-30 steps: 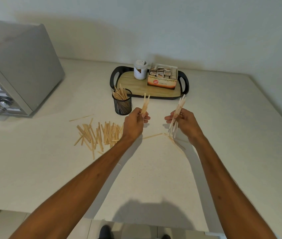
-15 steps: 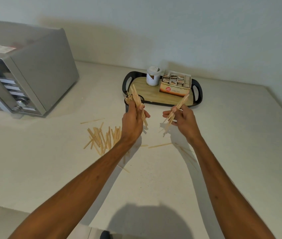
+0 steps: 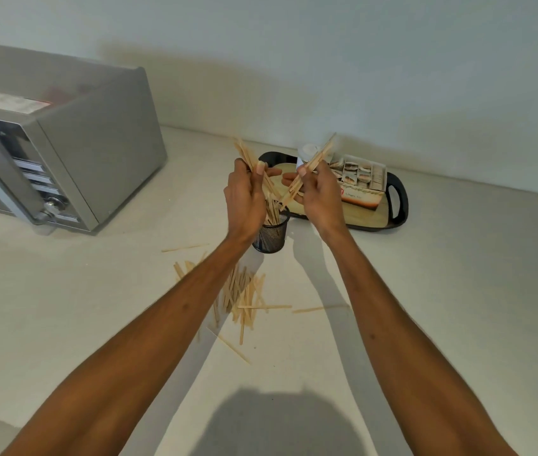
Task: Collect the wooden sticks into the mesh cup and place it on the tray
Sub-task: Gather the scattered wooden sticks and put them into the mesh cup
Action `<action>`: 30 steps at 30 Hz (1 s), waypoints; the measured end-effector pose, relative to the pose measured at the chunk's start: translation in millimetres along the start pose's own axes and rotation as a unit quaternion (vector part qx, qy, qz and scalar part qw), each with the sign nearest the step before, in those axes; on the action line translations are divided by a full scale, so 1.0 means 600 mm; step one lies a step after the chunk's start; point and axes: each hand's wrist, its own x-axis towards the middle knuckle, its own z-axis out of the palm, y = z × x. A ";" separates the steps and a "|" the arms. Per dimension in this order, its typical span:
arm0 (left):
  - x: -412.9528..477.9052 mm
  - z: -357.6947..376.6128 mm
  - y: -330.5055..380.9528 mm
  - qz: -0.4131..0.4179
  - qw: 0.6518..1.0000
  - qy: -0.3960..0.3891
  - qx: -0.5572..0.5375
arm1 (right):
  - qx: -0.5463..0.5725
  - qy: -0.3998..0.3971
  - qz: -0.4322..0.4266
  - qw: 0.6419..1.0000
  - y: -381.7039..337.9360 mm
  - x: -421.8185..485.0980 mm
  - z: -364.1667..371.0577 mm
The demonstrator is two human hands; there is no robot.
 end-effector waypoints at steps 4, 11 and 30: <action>0.005 0.004 -0.010 0.009 1.000 -0.002 0.009 | -0.053 -0.002 -0.018 0.998 0.011 0.019 0.013; 0.011 0.003 -0.023 0.012 1.000 0.001 0.014 | -0.124 0.017 -0.058 0.990 0.028 0.033 0.020; -0.037 0.010 -0.071 0.020 0.997 -0.060 0.038 | -0.171 -0.025 -0.057 0.983 0.064 -0.008 0.046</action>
